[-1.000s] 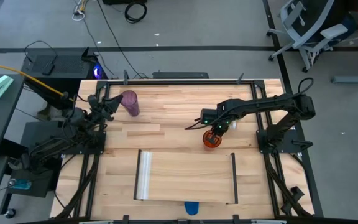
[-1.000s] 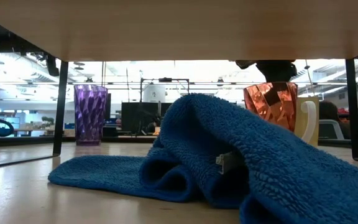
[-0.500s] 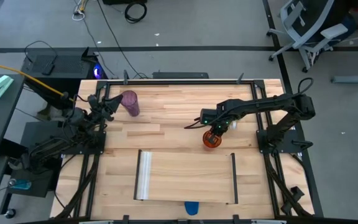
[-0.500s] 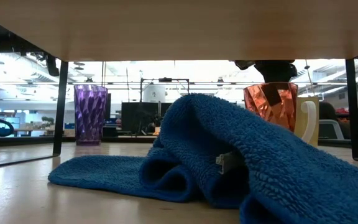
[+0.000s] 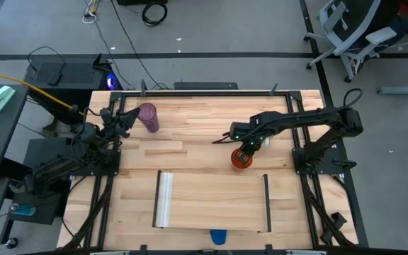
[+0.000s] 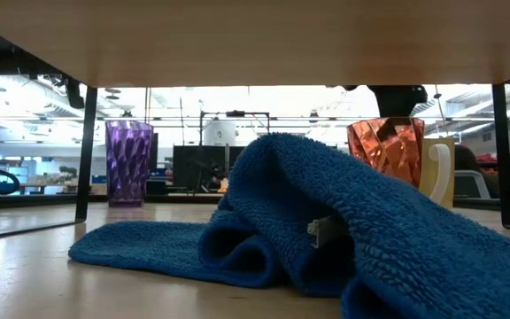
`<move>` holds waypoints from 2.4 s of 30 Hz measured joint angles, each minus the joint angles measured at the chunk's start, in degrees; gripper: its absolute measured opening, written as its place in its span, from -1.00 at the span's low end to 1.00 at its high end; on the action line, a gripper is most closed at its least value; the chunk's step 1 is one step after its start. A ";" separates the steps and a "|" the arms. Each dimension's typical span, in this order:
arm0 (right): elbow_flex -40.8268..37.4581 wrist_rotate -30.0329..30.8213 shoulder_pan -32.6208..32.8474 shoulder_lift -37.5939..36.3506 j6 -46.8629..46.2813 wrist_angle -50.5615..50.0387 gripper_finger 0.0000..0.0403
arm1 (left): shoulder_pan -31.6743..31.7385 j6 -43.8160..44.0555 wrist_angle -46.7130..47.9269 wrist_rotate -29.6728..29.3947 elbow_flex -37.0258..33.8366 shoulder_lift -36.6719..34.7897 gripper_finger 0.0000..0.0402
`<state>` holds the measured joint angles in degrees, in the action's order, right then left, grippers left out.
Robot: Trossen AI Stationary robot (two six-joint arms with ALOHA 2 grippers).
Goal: Stack small to large cups/mugs on shelf
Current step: Move the orange cup to the middle right of the table, then move the yellow mug to the middle of the table
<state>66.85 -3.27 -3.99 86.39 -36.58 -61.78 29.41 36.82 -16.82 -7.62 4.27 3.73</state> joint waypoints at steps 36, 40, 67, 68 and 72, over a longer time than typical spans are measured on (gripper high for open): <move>0.11 9.29 -24.70 -19.44 -5.66 -18.88 -0.58 | 0.00 -0.09 -0.02 -0.01 0.00 0.00 -0.62; 0.11 9.38 -28.48 -18.58 -2.72 -19.58 -0.58 | -0.02 -0.10 -0.02 0.00 0.00 0.00 -0.63; -12.85 4.96 -33.06 -17.42 0.36 -7.93 -0.58 | -0.01 -0.09 0.00 0.00 0.00 0.00 -0.58; -12.85 4.96 -33.17 -17.13 0.21 -7.90 -0.58 | -0.01 -0.07 0.02 -0.01 0.00 0.00 -0.58; -12.85 4.92 -33.91 -15.29 0.22 -7.93 -0.58 | 0.00 -0.02 0.01 -0.01 0.00 0.02 -0.56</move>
<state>54.00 1.65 -37.90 71.11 -36.35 -69.70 29.41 36.80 -16.81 -7.63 4.27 3.75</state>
